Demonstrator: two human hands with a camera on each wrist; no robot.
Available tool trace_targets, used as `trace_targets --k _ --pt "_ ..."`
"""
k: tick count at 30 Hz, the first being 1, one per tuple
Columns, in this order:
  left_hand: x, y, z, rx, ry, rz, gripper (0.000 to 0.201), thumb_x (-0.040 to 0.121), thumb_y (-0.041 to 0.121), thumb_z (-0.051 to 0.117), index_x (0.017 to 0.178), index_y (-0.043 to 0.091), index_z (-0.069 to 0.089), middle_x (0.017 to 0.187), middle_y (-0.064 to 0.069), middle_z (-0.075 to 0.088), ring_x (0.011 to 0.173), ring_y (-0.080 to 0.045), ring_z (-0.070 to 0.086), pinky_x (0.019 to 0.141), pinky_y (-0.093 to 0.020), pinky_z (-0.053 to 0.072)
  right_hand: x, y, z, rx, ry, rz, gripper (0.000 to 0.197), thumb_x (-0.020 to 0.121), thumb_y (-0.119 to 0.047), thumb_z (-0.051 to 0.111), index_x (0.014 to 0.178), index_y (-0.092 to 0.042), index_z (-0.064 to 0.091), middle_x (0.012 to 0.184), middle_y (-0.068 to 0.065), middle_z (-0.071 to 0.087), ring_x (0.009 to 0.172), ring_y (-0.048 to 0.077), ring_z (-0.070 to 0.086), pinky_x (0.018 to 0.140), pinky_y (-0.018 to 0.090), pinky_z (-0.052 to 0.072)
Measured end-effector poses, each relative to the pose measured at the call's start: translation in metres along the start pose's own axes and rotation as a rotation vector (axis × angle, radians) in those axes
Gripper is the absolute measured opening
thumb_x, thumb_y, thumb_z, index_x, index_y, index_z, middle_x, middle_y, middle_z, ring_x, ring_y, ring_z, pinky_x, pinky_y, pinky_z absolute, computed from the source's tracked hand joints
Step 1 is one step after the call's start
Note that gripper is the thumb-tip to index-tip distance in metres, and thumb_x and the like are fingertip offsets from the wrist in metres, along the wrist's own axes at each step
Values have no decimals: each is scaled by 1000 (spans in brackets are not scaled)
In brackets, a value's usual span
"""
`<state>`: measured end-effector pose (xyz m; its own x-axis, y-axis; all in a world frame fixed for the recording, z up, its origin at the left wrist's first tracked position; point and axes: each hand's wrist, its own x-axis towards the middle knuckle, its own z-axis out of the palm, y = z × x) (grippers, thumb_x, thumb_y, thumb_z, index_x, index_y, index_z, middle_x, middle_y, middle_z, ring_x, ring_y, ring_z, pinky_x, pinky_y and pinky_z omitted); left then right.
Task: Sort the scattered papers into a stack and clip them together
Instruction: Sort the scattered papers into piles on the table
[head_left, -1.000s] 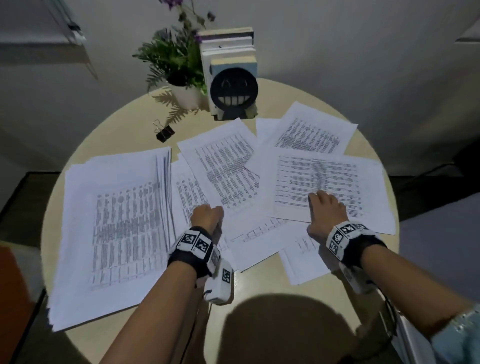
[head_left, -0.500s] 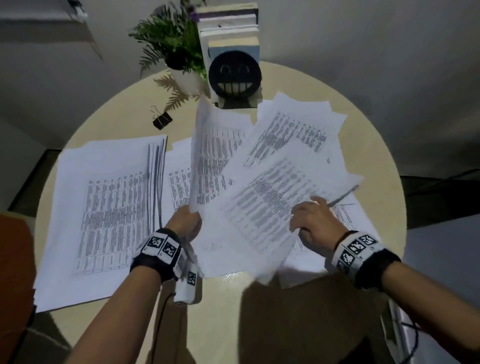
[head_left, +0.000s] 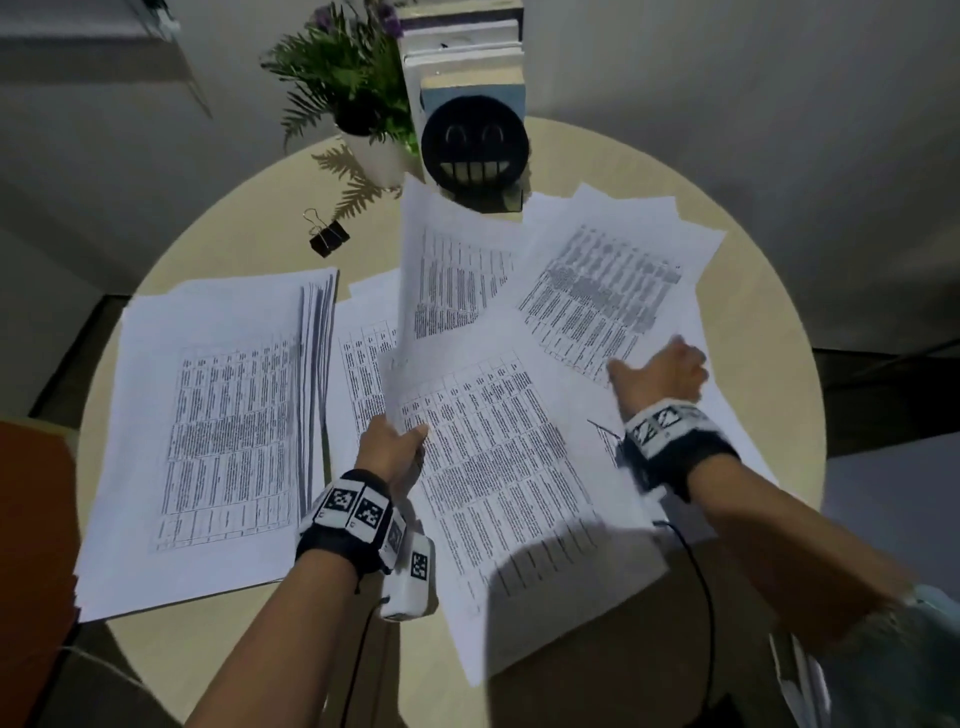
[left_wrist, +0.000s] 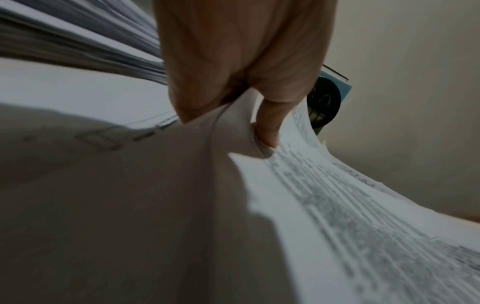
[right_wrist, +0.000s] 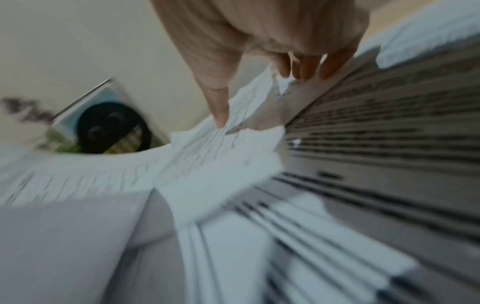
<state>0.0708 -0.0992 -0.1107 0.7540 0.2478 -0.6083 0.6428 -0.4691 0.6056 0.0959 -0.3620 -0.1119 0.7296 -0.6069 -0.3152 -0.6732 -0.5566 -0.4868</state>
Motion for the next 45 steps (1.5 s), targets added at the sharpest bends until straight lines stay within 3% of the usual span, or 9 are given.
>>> trace_targets --k 3,15,17,25,28,34,38,42,45 --pt "1 -1 1 20 -27 -3 29 90 19 58 107 -4 54 101 -20 63 96 -33 62 93 -45 51 11 -15 -13 -2 -58 227 70 76 -39 69 126 0 41 137 18 33 128 34 31 102 46 34" --pt "5 6 -2 113 5 49 26 89 23 60 73 5 52 73 -9 58 81 -27 57 61 -25 48 42 -66 -98 786 198 -126 21 90 -14 53 107 -4 59 101 9 63 86 13 63 78 27 47" --pt "4 11 -2 62 50 51 29 94 27 52 86 1 59 86 -16 63 94 -33 61 71 -28 47 20 -58 -92 795 38 -171 11 90 -8 54 97 -7 63 84 0 62 69 7 60 69 24 47" --pt "-4 23 13 -180 -40 -67 76 92 62 19 142 7 36 149 -13 35 136 -32 36 113 -42 28 -59 21 9 86 -277 -124 25 86 -25 62 102 -6 63 111 18 57 106 30 56 83 33 45" --pt "-13 19 23 -123 -96 54 55 93 40 48 136 6 41 122 -10 58 115 -34 54 99 -42 44 -81 20 27 10 -350 -233 51 87 -24 60 131 -5 44 141 15 30 130 33 30 106 45 34" --pt "-30 31 0 -172 14 360 30 95 10 48 121 -3 51 91 -10 56 82 -19 54 62 -20 45 -63 9 -6 588 -293 -78 74 78 -16 71 135 -20 23 124 2 41 108 21 49 97 37 45" --pt "-50 48 -35 -339 -7 484 19 91 11 56 109 8 53 89 3 59 98 -19 54 81 -27 45 -62 -22 -46 895 -351 -160 71 79 -17 71 137 -10 31 134 0 46 120 17 48 104 33 41" --pt "-67 73 -52 -376 20 632 21 87 7 60 105 11 52 86 3 59 90 -19 59 73 -15 54 -89 -63 -84 871 -256 -430 13 86 -9 61 82 -14 50 83 -3 54 68 -4 56 56 -4 41" --pt "-89 101 -67 -498 168 780 11 89 6 58 99 8 55 83 6 57 81 -9 60 69 -9 52 -112 -98 -117 948 -105 -654 33 86 -5 61 68 -28 46 68 -16 53 54 -19 54 55 -2 40"
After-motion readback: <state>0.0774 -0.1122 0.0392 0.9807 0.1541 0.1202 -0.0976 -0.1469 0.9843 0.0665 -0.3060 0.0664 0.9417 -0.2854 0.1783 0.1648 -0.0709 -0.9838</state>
